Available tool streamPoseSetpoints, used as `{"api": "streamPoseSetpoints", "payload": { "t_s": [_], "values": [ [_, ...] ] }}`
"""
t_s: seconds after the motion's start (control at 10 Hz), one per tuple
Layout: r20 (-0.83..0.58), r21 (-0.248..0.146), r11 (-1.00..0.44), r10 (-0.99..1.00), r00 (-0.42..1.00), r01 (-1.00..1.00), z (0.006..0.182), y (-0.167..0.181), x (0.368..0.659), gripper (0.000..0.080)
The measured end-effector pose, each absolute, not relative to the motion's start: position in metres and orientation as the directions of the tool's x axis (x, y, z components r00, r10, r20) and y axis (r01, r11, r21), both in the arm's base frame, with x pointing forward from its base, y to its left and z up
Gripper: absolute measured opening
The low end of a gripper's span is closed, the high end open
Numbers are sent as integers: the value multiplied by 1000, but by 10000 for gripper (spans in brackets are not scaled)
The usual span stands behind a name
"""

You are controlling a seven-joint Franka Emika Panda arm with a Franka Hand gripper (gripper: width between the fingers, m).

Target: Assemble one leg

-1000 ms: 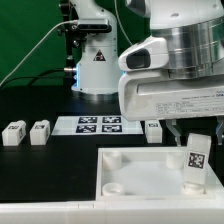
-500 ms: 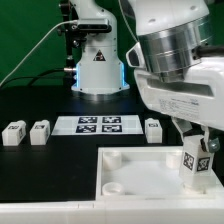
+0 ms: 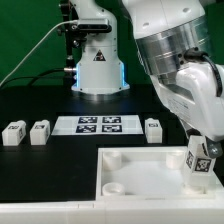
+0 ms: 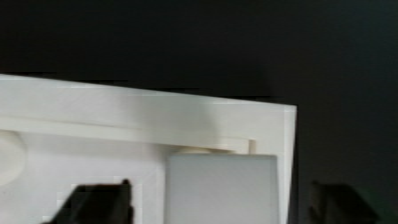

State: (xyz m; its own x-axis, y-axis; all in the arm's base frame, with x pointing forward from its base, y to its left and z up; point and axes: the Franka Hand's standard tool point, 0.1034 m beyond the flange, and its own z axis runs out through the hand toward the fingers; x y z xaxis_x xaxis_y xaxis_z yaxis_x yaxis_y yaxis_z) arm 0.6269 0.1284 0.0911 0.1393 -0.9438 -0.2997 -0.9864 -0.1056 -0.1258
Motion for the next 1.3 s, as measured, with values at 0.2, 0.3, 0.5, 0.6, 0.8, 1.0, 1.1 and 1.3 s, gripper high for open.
{"api": "streamPoseSetpoints", "payload": {
  "t_s": [0.2,0.3,0.5,0.6,0.8,1.0,1.1,1.3],
  "values": [
    [-291,-139,-179,-933,212,-974,91,131,625,628],
    [-287,-145,-259,-913,291,-955,90,137,621,643],
    [-222,-180,-579,-764,606,-795,90,139,616,648],
    [-183,-188,-698,-666,723,-691,91,139,616,649],
    [-148,-215,-799,-542,827,-562,90,139,616,649],
    [-95,-240,-901,-348,933,-361,90,138,616,649],
    [-53,-204,-947,-243,969,-249,90,135,617,649],
    [21,-181,-983,1,1000,4,90,131,621,649]
  ]
}}
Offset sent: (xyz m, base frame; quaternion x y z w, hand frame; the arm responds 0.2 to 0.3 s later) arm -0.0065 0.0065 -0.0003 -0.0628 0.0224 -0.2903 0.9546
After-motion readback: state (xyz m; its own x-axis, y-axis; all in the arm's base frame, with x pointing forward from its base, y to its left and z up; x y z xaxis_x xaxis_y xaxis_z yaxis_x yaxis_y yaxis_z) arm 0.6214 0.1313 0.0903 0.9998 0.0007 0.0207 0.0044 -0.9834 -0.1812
